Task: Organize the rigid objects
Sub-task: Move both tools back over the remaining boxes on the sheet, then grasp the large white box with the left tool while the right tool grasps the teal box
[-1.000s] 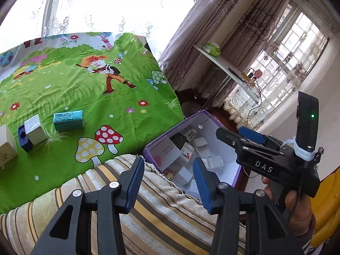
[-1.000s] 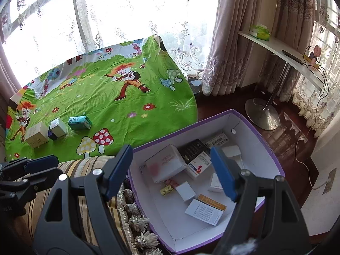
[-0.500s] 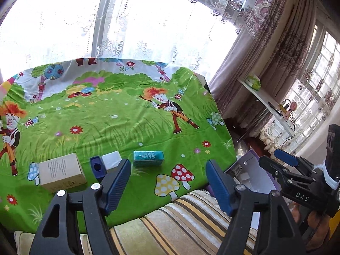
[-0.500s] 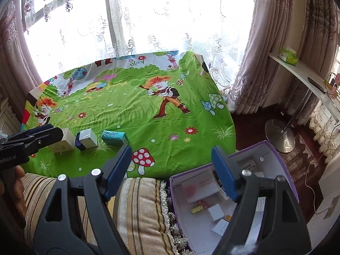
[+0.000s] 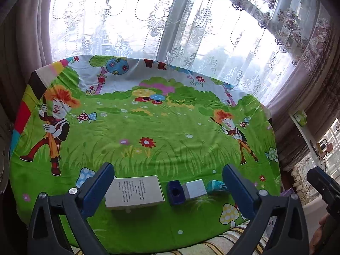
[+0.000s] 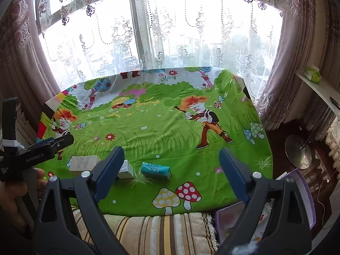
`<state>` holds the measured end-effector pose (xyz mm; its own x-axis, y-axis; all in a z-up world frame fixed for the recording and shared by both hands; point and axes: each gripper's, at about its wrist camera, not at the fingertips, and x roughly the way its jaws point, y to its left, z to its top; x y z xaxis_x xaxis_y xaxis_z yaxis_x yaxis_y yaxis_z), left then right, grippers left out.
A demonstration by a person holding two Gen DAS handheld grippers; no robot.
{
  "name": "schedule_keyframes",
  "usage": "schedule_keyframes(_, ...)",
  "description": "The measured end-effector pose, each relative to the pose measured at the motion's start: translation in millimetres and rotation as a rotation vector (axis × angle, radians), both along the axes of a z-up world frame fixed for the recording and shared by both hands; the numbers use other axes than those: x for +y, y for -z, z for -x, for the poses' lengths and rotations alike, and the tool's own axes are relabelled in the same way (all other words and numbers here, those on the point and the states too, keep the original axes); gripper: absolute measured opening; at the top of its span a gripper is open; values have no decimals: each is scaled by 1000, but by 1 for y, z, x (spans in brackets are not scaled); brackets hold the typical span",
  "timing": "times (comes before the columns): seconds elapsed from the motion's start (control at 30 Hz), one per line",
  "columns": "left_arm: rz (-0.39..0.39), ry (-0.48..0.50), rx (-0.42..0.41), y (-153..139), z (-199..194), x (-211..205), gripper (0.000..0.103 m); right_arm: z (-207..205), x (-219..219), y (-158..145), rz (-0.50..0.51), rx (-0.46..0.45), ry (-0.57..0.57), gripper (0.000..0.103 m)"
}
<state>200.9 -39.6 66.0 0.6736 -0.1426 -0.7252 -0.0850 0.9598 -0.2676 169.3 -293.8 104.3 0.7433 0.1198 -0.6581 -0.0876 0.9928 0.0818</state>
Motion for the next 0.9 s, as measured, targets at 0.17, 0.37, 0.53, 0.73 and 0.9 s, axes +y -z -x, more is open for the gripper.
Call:
schedule_keyframes(0.17,14,-49,70,31,-7,14,103,-24,17,21,-23,41,1,94)
schedule_keyframes(0.37,-34,-68,149,66,-15,12,103,-49,25,68,-16,113,26,94)
schedule_keyframes(0.53,-65,-89,204,89,-19,14,103,-58,26,103,-3,163,38,94)
schedule_keyframes(0.73,-73,-93,225,98,-23,10,103,-65,35,129,22,213,19,94)
schedule_keyframes(0.9,-103,-98,238,103,-28,6,103,-70,40,137,51,223,15,94)
